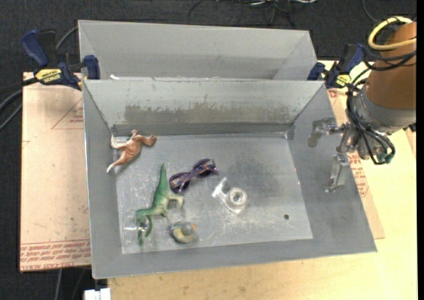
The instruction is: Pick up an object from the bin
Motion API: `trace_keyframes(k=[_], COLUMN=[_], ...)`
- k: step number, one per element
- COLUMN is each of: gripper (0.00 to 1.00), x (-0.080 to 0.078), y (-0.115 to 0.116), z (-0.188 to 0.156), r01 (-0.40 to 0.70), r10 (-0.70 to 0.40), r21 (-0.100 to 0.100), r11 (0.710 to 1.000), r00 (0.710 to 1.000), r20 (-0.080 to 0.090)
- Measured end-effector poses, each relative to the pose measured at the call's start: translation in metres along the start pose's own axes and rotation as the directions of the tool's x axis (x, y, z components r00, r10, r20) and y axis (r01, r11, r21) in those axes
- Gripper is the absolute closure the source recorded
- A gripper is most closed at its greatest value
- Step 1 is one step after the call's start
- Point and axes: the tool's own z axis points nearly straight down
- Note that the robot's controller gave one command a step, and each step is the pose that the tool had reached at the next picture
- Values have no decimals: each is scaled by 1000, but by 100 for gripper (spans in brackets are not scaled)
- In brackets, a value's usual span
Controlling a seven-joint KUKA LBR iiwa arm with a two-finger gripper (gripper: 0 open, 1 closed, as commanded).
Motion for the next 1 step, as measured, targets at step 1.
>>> trace_keyframes(k=[1], gripper=[0], x=[-2], y=[1], z=[-5], r01=[4], r10=[-4], r21=[1], r11=[1000], r00=[1000], r20=[8])
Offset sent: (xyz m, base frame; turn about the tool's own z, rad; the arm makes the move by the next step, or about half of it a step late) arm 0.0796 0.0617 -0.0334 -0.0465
